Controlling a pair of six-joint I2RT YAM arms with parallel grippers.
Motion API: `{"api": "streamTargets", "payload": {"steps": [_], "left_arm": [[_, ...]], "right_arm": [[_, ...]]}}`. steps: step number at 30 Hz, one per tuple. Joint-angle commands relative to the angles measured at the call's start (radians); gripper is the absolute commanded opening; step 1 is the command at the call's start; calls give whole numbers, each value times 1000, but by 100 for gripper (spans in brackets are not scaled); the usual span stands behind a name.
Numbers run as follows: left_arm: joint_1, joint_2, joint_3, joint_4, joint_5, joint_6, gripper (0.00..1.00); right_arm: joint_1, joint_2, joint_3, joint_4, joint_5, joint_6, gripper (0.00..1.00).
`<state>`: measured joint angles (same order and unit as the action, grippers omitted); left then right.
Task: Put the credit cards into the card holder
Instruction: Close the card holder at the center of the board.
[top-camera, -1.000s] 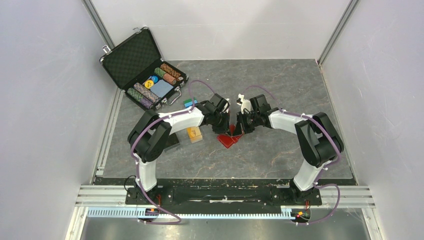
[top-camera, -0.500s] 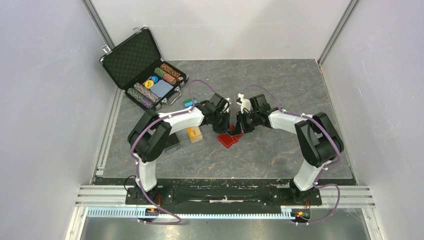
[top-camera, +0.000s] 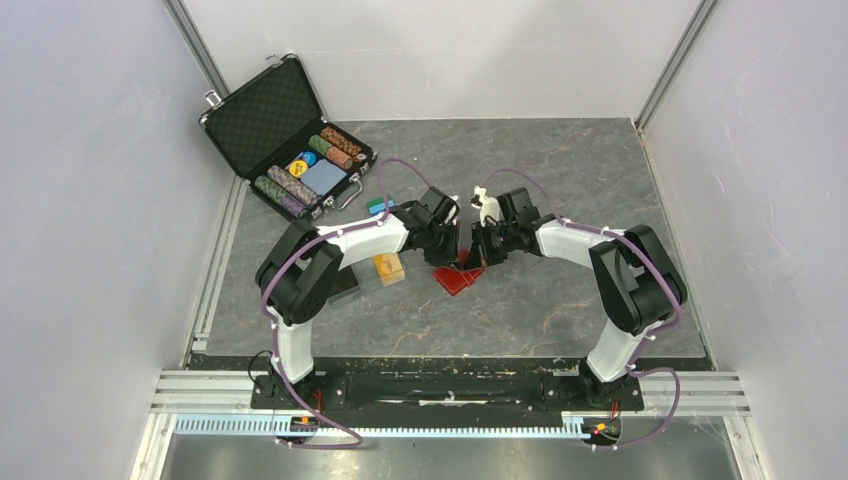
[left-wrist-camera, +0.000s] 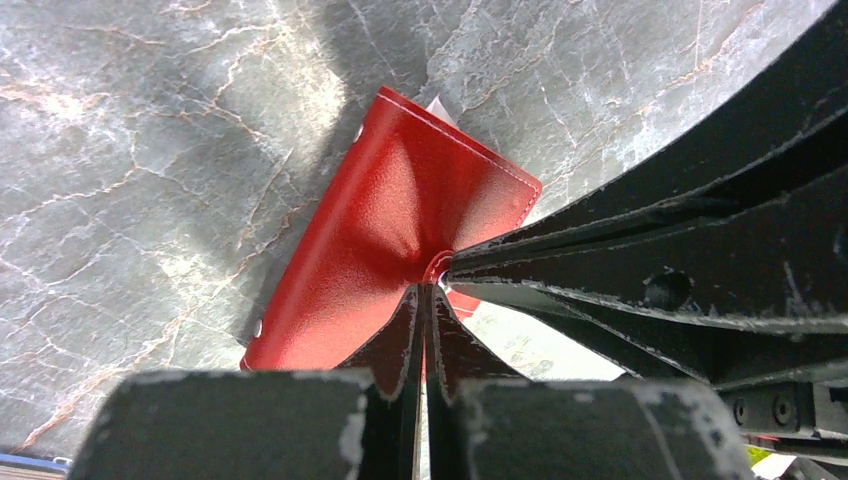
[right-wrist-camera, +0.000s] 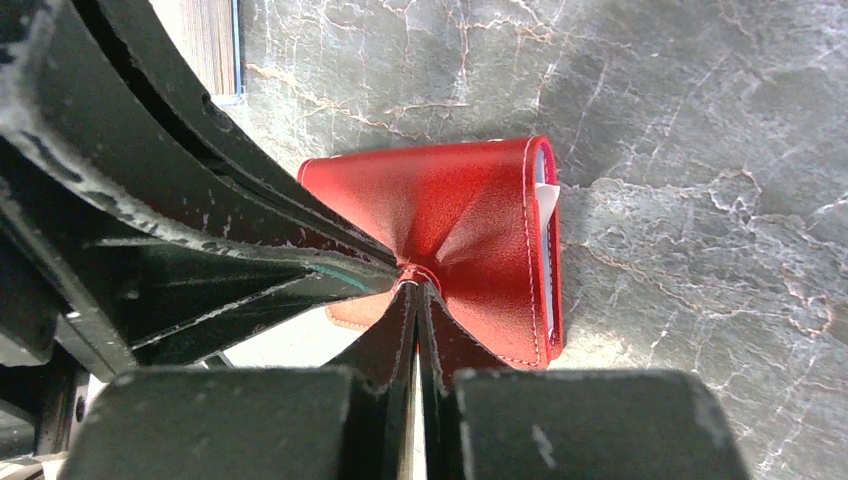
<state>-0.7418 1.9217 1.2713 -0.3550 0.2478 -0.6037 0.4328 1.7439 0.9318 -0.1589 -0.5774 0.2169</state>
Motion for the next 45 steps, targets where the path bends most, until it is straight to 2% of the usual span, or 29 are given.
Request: {"api": "streamTargets", "payload": {"steps": [1,22,32,39,45], "left_arm": [[-1,13,36,-9,-34,46,2],[-1,57,20,-39,-42,51,2],[0,47,4,-47,-60,45,2],[2,29,-6,-24,-48,29,2],[9,3,-43,48,6,7,2]], "right_arm": [[10,2,24,9,13,-2,0],[45,30,7,-23,73,-23,0],[98,32,-3,-56,170,-51,0],[142,51,2,-112,295,-75,0],[147,43,4,-117,287,-70,0]]}}
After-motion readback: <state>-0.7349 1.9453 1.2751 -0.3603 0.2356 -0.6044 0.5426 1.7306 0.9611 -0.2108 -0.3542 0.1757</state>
